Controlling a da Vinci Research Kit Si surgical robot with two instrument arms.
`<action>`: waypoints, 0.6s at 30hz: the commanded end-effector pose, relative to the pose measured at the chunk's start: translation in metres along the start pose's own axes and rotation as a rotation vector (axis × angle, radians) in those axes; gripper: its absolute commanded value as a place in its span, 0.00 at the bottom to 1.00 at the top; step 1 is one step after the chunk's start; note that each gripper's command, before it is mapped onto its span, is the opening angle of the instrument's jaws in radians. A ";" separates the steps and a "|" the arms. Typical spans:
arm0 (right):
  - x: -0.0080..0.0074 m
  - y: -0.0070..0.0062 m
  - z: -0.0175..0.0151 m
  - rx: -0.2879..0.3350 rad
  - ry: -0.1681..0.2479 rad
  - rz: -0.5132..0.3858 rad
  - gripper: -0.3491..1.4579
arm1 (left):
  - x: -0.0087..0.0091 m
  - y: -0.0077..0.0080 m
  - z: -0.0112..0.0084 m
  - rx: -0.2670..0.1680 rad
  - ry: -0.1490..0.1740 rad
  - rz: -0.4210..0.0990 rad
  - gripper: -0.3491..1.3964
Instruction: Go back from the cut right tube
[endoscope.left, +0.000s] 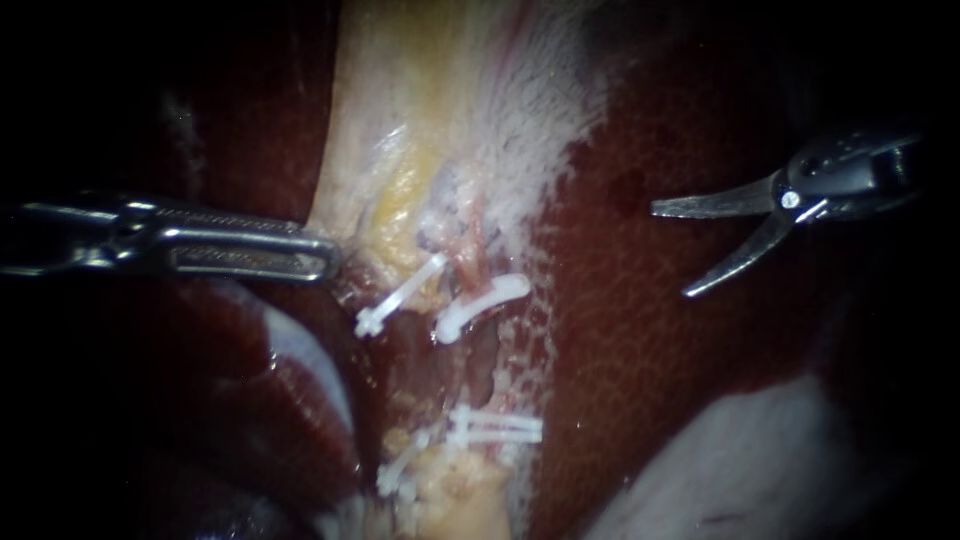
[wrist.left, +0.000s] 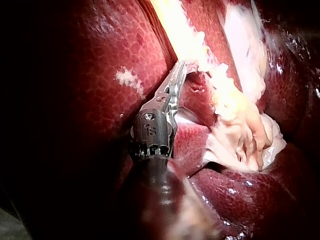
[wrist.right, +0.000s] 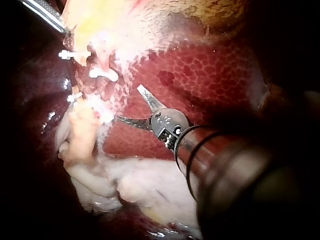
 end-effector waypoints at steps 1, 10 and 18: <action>0.0000 0.0000 0.0001 0.000 -0.001 -0.005 0.99 | 0.0000 0.0001 0.0001 0.000 0.000 0.000 0.00; 0.0003 -0.0006 0.0006 -0.003 -0.002 -0.005 0.99 | 0.0013 0.0012 0.0018 0.005 0.012 -0.010 0.00; 0.0002 -0.0014 0.0019 0.014 -0.001 -0.009 0.99 | 0.0021 0.0007 0.0042 0.022 0.027 -0.016 0.00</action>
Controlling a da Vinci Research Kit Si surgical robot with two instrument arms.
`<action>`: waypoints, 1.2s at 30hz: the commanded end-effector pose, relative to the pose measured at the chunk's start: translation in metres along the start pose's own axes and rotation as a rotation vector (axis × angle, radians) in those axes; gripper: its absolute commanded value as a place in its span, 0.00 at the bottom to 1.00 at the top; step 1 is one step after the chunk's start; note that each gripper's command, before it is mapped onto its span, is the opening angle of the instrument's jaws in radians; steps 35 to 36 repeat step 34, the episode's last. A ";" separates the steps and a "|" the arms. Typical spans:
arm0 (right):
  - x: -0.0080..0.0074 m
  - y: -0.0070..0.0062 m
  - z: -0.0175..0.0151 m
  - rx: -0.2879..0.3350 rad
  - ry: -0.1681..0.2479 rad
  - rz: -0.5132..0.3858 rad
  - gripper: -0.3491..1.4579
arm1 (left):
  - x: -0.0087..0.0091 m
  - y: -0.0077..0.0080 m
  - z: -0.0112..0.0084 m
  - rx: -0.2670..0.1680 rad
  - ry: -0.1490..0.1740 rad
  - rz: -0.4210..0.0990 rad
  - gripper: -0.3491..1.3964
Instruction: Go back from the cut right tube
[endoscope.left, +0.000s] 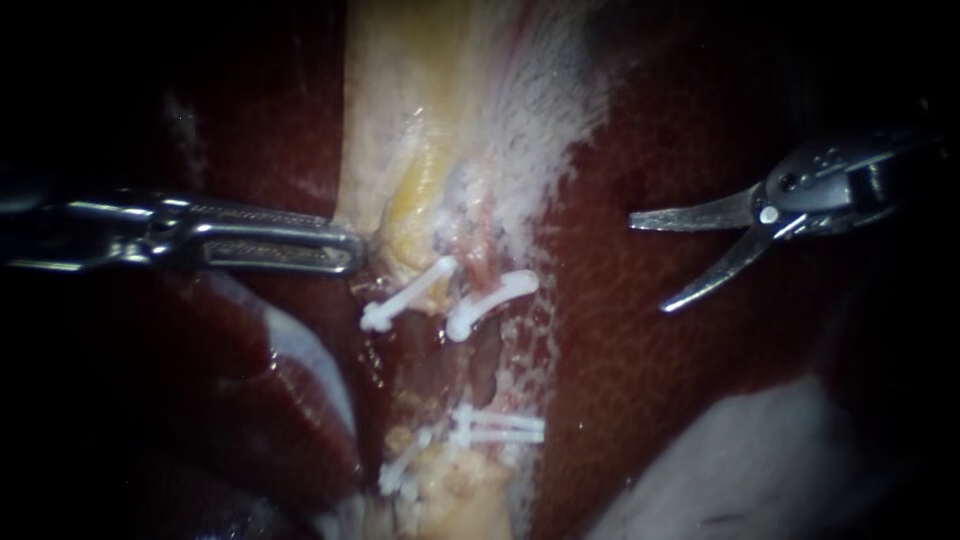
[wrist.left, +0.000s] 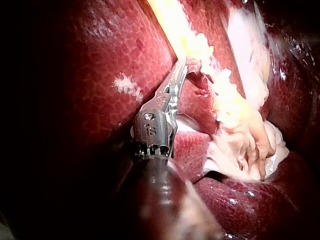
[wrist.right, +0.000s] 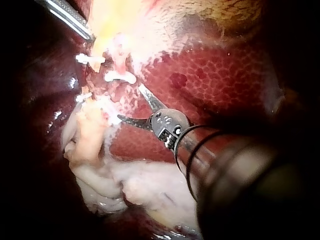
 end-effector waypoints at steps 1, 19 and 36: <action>0.0000 0.0000 0.0001 0.003 0.000 -0.001 0.99 | 0.0001 -0.0001 0.0003 0.006 0.002 0.001 0.00; 0.0000 -0.0001 0.0004 0.001 0.000 -0.001 0.99 | 0.0004 -0.0014 0.0019 0.023 0.010 0.002 0.00; 0.0000 -0.0001 0.0003 0.004 0.000 -0.001 0.99 | 0.0004 -0.0014 0.0019 0.023 0.011 0.003 0.00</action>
